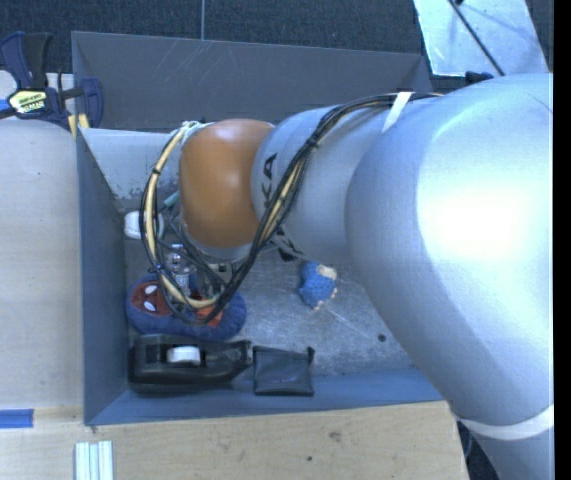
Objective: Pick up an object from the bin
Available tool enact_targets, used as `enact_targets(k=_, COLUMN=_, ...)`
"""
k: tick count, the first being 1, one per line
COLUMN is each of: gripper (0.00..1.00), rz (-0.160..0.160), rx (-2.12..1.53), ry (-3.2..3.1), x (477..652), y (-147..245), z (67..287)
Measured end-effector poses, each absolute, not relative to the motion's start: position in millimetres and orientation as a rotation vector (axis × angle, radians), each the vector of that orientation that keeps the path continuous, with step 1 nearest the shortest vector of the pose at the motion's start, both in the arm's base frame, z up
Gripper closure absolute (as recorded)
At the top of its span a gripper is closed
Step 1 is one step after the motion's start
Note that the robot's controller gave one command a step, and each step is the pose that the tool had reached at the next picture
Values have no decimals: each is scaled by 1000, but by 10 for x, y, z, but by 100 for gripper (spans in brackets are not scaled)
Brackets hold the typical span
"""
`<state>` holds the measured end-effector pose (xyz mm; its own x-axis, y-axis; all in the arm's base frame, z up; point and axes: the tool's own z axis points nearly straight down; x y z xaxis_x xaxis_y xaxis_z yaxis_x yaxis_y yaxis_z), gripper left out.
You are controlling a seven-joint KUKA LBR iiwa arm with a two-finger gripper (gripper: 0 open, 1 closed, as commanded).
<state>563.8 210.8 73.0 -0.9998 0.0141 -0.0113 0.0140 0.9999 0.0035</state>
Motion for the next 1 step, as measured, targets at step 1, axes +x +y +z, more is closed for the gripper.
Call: enact_targets(k=1, gripper=100, rz=6, rx=-19, ry=3130, x=5771, y=2136, z=2413)
